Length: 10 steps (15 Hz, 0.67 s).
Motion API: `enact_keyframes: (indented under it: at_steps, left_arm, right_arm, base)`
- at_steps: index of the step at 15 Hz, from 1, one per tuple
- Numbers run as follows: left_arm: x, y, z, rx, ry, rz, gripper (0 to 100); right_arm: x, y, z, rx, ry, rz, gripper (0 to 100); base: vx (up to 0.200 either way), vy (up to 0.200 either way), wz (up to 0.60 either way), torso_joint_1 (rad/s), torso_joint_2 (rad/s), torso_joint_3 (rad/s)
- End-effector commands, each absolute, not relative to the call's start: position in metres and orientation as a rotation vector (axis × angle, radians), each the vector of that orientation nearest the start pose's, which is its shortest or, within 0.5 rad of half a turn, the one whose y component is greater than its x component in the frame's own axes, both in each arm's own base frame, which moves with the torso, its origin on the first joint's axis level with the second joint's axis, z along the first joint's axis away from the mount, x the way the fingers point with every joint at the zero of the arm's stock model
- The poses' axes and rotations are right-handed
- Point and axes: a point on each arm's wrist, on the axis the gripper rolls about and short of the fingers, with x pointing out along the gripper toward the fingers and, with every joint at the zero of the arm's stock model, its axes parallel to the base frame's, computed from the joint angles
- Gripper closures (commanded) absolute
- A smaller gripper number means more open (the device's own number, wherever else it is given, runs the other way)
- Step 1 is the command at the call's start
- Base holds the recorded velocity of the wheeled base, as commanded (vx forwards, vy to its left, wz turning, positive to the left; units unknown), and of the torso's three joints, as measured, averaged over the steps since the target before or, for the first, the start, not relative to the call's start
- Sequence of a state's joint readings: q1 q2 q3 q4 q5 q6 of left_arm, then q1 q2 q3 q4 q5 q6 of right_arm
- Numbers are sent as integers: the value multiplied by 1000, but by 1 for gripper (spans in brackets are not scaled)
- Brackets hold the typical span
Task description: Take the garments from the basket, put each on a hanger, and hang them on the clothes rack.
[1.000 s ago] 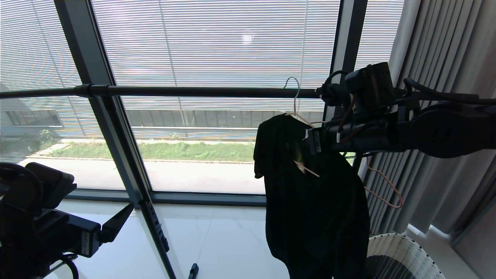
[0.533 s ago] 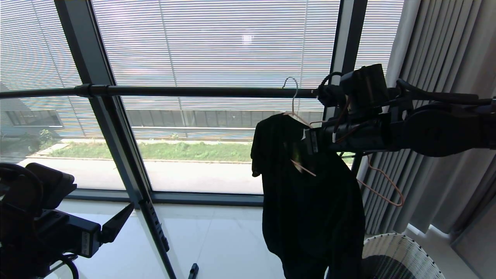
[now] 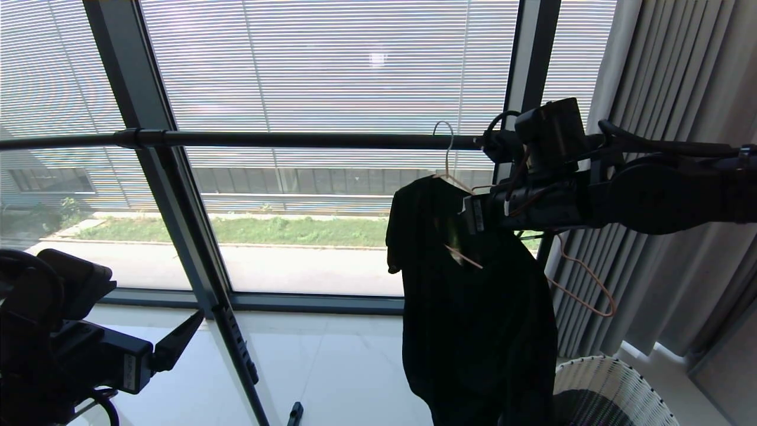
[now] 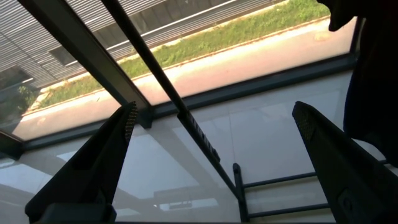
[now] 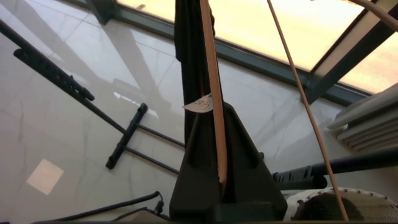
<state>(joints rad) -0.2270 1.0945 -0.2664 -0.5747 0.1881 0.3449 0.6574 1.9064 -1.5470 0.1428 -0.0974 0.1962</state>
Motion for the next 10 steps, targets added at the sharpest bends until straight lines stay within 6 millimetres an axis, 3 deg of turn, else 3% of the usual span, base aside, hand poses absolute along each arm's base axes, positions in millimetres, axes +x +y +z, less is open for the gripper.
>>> enact_keyframes:
  at_steps: [1,2,5,8,10]
  left_arm:
    - [133,-26,163,396,239,-81,0]
    - [133,-26,163,396,239,-81,0]
    - [133,-26,165,387,233,-71,0]
    - [134,-23,166,386,235,-47,0]
    - [135,-20,168,389,235,0,0]
  right_arm:
    - [301,230,245,2,519,499,100]
    - [299,229,246,-1,525,496,0]
    - [284,215,255,-52,572,399,0]
    - [264,198,278,-60,530,353,0]
    - [255,188,290,-84,483,288,0]
  base:
    - [0,0,0,0,0,0]
    - [0,0,0,0,0,0]
    - [0,0,0,0,0,0]
    - [0,0,0,0,0,0]
    - [-200,-200,0,2,2,5]
